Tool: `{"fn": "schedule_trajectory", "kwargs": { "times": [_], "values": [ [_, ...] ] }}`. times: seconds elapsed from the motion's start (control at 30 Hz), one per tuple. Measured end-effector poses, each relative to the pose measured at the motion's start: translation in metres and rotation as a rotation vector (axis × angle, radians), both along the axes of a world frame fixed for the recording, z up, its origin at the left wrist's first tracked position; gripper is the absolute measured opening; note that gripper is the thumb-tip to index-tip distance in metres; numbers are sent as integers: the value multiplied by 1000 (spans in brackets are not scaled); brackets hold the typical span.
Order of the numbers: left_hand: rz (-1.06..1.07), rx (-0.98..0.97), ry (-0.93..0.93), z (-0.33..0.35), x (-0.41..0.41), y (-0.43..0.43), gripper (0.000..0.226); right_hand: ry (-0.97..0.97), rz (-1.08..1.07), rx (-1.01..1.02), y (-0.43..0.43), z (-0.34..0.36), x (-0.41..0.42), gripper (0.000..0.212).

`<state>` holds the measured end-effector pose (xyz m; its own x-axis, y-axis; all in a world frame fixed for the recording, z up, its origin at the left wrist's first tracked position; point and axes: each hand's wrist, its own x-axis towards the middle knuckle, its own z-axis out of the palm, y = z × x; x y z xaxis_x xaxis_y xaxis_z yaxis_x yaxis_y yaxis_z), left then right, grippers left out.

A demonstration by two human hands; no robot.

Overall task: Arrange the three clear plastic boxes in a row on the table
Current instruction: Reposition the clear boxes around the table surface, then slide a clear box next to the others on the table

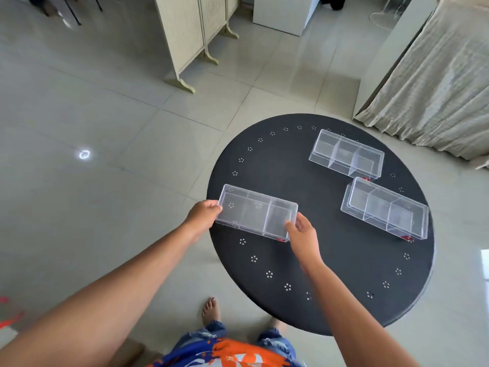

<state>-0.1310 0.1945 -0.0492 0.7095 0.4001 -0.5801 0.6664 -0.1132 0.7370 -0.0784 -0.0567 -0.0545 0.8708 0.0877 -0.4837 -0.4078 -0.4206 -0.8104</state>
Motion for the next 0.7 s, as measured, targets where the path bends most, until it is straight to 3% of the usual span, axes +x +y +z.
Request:
{"fn": "schedule_trajectory", "kwargs": {
  "times": [0.2, 0.37, 0.43, 0.5, 0.7],
  "values": [
    [-77, -57, 1, -8, 1, 13, 15, -17, -41, -30, 10, -1, -2, 30],
    [-131, 31, 20, -8, 6, 15, 31, -32, -74, -87, 9, -2, -1, 26],
    [-117, 152, 22, -3, 14, 15, 42, -27, -131, -121, 4, -1, 7, 45],
    [-121, 263, -28, 6, 27, 12, 50, -48, -193, -156, -8, 5, 17, 57],
    [-279, 272, -224, 32, 86, -31, 37, -185, -354, -300, -79, 27, 59, 43]
  ]
}}
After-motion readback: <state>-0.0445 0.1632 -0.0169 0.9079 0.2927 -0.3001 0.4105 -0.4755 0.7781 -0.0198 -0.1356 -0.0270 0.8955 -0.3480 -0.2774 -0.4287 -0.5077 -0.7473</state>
